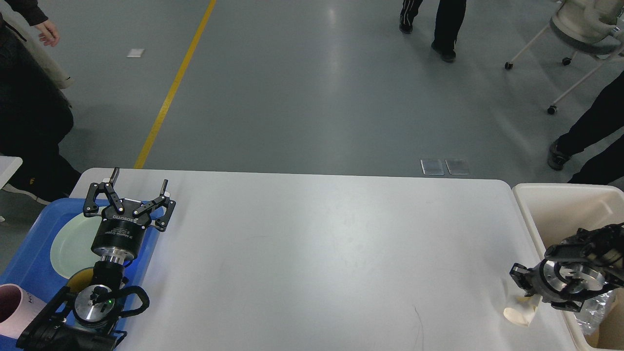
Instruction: Tidy desktop
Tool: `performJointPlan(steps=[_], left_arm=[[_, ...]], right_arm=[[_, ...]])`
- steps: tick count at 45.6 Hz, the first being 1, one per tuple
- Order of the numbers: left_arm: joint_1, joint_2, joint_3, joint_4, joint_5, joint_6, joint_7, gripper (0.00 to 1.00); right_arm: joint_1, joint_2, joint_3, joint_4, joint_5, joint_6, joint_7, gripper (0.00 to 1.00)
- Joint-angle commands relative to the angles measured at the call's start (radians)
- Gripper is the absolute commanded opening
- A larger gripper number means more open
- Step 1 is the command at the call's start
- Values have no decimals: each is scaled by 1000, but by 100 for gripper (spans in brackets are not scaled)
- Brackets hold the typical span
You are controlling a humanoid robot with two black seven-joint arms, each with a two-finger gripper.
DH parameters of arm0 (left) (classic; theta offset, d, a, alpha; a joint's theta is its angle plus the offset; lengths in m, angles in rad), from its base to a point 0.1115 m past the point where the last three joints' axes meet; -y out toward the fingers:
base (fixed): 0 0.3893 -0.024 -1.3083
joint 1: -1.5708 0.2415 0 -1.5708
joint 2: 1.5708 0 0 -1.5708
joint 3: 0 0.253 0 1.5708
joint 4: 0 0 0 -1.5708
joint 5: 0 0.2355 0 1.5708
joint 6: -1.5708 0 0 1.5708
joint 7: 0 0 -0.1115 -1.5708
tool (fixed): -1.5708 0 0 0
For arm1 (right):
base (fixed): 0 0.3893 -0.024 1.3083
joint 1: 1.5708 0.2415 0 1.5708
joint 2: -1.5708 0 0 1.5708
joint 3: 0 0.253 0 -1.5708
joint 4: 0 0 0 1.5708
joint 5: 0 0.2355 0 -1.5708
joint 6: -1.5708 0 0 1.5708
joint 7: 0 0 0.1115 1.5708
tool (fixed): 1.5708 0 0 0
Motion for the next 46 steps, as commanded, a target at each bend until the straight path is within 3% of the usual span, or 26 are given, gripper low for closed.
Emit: performJointPlan(steps=[1, 13, 25, 29, 35, 46], left_arm=[[0, 1, 0, 0, 0, 0, 1, 97], [0, -1, 0, 0, 0, -1, 0, 97], [0, 1, 0, 0, 1, 0, 0, 97], [0, -1, 0, 0, 0, -1, 0, 97], [0, 1, 0, 0, 0, -1, 0, 97], [0, 1, 0, 0, 0, 0, 0, 97]], right_arm=[[122, -46, -37, 93, 1, 44, -2, 0], [547, -59, -247, 309, 20, 293, -1, 0], [1053, 21, -442, 576, 64, 428, -1, 0], [1101, 32, -468, 578, 135, 483, 2, 0], [1109, 27, -481, 578, 161, 486, 4, 0], [1093, -2, -544, 534, 158, 422, 4, 0]])
